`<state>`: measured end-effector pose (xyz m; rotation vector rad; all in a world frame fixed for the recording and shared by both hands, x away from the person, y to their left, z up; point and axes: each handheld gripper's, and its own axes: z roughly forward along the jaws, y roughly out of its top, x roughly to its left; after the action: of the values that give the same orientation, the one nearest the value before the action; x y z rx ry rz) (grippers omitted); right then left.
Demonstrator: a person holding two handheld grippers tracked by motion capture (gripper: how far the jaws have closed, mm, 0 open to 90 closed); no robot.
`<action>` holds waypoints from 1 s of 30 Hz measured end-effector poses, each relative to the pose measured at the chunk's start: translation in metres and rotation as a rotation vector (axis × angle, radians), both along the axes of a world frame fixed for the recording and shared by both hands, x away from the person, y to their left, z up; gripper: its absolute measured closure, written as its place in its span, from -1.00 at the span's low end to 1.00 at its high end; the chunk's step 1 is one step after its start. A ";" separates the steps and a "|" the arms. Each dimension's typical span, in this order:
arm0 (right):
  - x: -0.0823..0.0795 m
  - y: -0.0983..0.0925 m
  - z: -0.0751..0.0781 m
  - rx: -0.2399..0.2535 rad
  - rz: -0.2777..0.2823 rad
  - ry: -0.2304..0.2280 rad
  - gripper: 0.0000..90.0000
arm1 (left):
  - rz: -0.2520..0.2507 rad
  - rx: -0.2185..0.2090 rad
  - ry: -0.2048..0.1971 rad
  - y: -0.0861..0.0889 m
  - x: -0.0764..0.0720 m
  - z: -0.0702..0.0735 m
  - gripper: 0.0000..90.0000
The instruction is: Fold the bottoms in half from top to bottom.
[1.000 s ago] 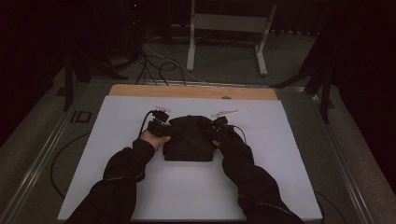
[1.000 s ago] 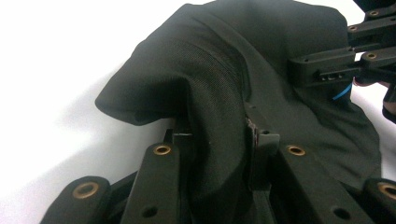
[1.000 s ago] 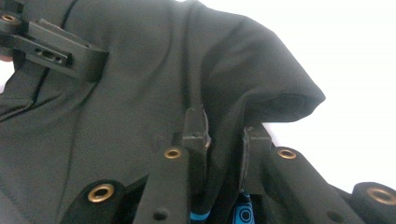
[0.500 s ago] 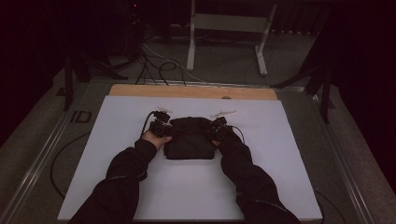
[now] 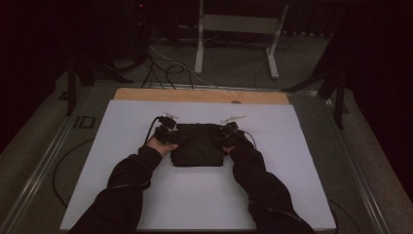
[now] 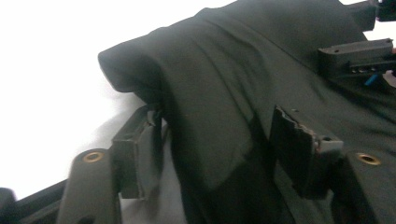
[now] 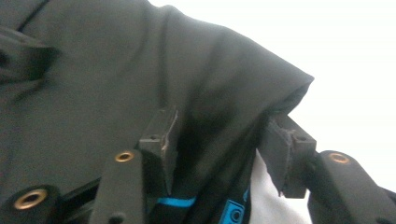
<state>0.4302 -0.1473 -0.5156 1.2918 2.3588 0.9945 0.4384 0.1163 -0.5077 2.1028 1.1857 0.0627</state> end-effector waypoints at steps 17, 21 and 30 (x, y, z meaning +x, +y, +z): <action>-0.004 -0.005 0.021 0.112 0.042 -0.018 -0.71 | -0.093 -0.029 -0.049 -0.011 -0.015 0.021 -1.00; -0.005 -0.002 0.026 0.111 0.069 -0.023 -0.79 | -0.111 -0.024 -0.075 -0.012 -0.018 0.027 -1.00; -0.005 0.002 0.036 0.108 0.088 -0.039 -0.79 | -0.189 -0.022 -0.101 -0.016 -0.024 0.039 -1.00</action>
<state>0.4249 -0.1453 -0.4795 1.2025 2.3796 1.1779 0.4143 0.1002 -0.4690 2.1559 0.9209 0.0682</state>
